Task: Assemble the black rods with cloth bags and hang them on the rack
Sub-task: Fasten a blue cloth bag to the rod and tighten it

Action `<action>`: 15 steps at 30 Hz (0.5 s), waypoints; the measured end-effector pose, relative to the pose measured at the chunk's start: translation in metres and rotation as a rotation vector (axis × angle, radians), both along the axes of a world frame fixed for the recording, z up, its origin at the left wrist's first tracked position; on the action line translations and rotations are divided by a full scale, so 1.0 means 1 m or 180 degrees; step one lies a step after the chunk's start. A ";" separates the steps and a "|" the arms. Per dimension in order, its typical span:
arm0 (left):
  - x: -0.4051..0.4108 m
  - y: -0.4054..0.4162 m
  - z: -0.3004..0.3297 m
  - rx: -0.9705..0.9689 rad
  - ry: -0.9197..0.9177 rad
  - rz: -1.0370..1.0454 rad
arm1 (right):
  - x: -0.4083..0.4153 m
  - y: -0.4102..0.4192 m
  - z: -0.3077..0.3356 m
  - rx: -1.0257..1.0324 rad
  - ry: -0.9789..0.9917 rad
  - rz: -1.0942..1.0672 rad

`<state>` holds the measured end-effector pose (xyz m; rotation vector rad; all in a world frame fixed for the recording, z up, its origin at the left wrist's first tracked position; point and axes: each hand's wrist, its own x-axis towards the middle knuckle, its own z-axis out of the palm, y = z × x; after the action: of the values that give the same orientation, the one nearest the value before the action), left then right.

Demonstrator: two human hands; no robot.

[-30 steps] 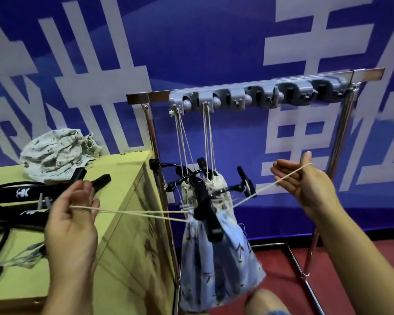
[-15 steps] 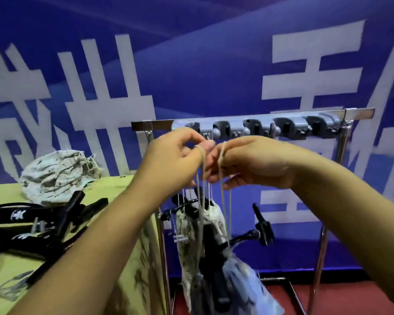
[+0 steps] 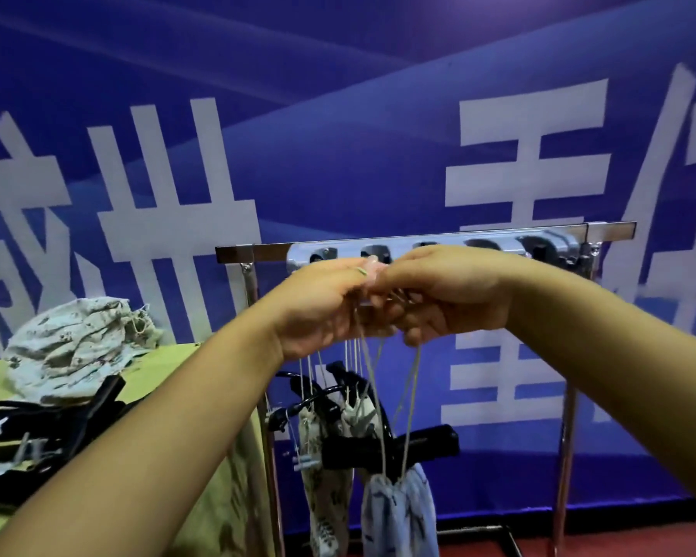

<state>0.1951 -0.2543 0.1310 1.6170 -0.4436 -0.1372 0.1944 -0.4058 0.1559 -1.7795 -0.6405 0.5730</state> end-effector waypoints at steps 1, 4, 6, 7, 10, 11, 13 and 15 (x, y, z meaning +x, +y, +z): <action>0.004 0.004 0.001 0.0097 0.0159 -0.0043 | 0.004 -0.004 0.001 -0.0154 0.0073 0.0166; 0.016 0.023 -0.001 0.0588 0.0382 -0.0245 | 0.024 -0.021 -0.002 -0.0605 0.0079 0.0343; 0.018 0.034 -0.005 0.0913 0.0408 -0.0551 | 0.033 -0.033 -0.005 -0.0746 0.0065 0.0265; 0.020 0.035 -0.006 0.1052 0.0399 -0.0647 | 0.037 -0.038 -0.006 -0.0744 0.0013 0.0206; 0.031 0.028 -0.002 0.1068 0.0366 -0.0419 | 0.050 -0.039 -0.010 -0.0797 -0.0692 -0.0538; 0.037 0.023 0.001 0.1000 0.0365 -0.0225 | 0.055 -0.035 -0.011 -0.0944 -0.1278 -0.0957; 0.053 0.009 0.006 0.1067 0.0084 0.0403 | 0.069 -0.027 -0.013 -0.1351 -0.2572 -0.1665; 0.072 -0.007 0.009 0.1346 -0.0444 0.1103 | 0.086 -0.019 -0.016 -0.1569 -0.3285 -0.2129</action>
<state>0.2671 -0.2616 0.1399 2.1034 -0.2420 0.1554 0.2799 -0.4246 0.1397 -2.5583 -0.5238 -0.7748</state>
